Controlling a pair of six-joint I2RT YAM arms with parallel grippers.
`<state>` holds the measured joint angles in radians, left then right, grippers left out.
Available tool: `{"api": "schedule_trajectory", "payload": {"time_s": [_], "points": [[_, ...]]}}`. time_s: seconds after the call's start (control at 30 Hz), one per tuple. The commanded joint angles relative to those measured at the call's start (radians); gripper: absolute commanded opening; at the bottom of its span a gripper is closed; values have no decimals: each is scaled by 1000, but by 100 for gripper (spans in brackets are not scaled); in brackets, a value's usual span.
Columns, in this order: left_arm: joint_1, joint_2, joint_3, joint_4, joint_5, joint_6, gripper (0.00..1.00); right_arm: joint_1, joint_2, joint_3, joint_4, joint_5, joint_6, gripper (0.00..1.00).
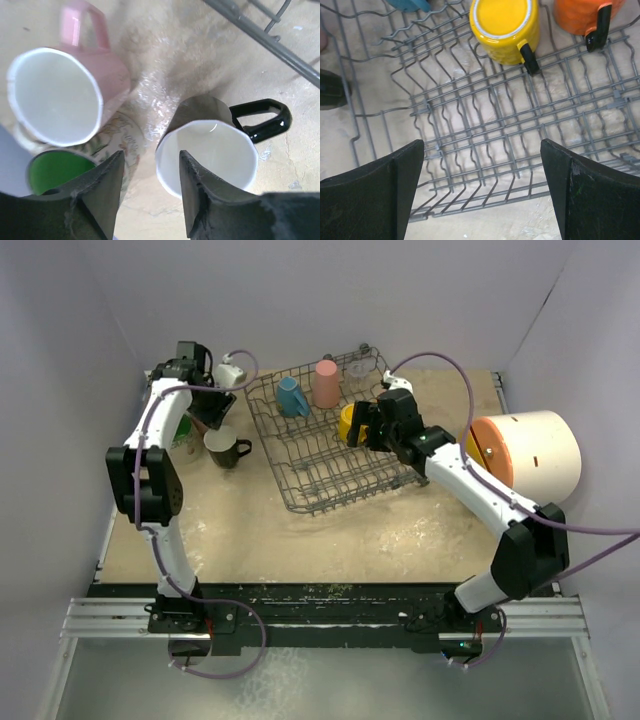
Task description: Unload the cups from the dish rack
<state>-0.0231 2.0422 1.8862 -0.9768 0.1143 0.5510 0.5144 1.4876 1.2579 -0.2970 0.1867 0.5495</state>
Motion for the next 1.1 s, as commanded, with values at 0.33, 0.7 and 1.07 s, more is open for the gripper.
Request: {"api": "schedule_trajectory", "payload": {"time_s": [0.33, 0.7, 1.07], "points": [[-1, -386, 4, -21, 191, -36, 99, -43, 371, 272, 15, 152, -224, 92], [-1, -544, -153, -78, 233, -27, 99, -85, 529, 341, 95, 35, -346, 89], [-1, -568, -151, -117, 249, -49, 99, -88, 617, 385, 98, -46, -407, 68]]}}
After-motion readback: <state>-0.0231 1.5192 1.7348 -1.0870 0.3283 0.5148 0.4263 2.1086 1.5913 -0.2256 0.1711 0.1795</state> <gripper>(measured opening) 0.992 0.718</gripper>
